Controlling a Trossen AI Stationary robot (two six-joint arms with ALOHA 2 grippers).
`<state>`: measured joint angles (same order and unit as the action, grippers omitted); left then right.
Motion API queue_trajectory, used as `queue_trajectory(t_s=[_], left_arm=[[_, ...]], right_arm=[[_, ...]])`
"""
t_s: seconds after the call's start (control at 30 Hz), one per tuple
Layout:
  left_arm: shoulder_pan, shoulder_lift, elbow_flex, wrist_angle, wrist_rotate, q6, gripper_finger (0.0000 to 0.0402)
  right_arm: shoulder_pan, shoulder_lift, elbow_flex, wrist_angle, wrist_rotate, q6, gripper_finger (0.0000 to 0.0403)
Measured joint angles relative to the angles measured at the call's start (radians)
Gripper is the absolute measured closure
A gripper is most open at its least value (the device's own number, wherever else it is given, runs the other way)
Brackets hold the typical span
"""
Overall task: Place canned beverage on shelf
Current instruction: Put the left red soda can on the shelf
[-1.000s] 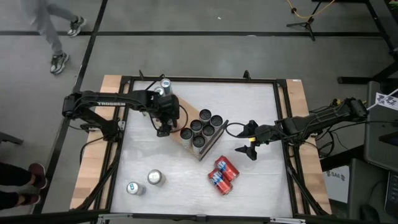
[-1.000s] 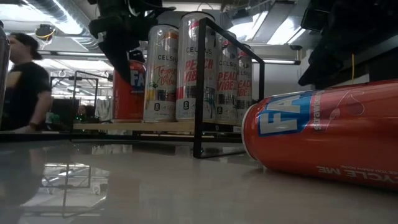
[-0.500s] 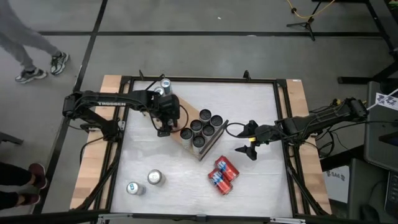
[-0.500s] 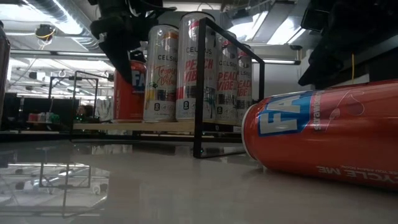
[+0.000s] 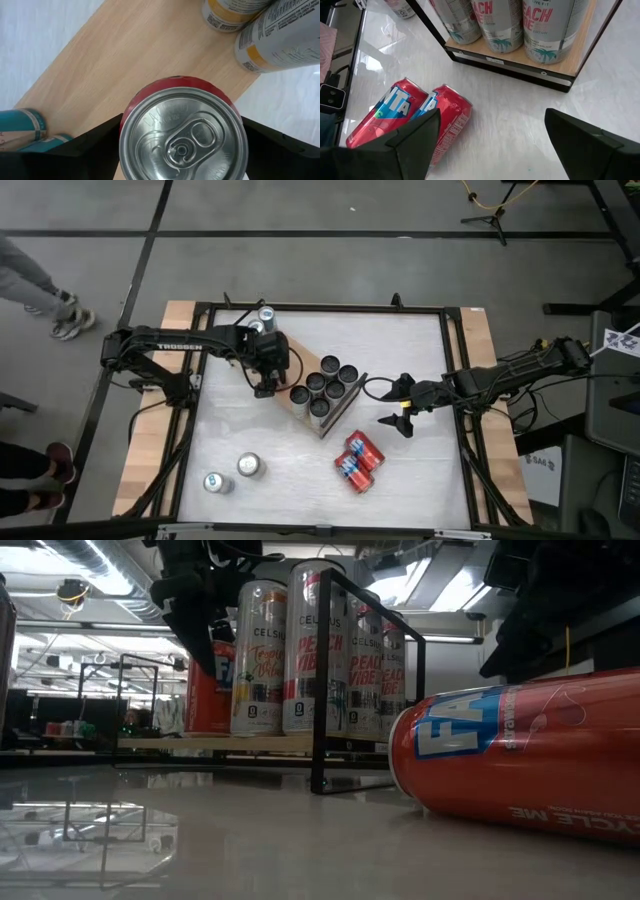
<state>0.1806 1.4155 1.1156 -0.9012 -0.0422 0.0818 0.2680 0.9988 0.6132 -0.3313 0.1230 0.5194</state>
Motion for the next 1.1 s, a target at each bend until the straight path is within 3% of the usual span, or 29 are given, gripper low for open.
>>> queue_trajectory(t_s=[0.4,0.67,1.1], left_arm=[[0.000,0.000,-0.001,0.021,-0.010,-0.027,0.0020],[0.000,-0.003,-0.002,0.017,-0.023,-0.113,0.0016],[0.000,-0.003,-0.002,0.019,-0.023,-0.499,0.0016]], right_arm=[[0.000,0.000,0.000,0.000,0.000,0.000,0.0049],[0.000,0.000,0.000,0.000,0.000,0.000,0.0049],[0.000,0.000,0.000,0.000,0.000,0.000,0.0049]])
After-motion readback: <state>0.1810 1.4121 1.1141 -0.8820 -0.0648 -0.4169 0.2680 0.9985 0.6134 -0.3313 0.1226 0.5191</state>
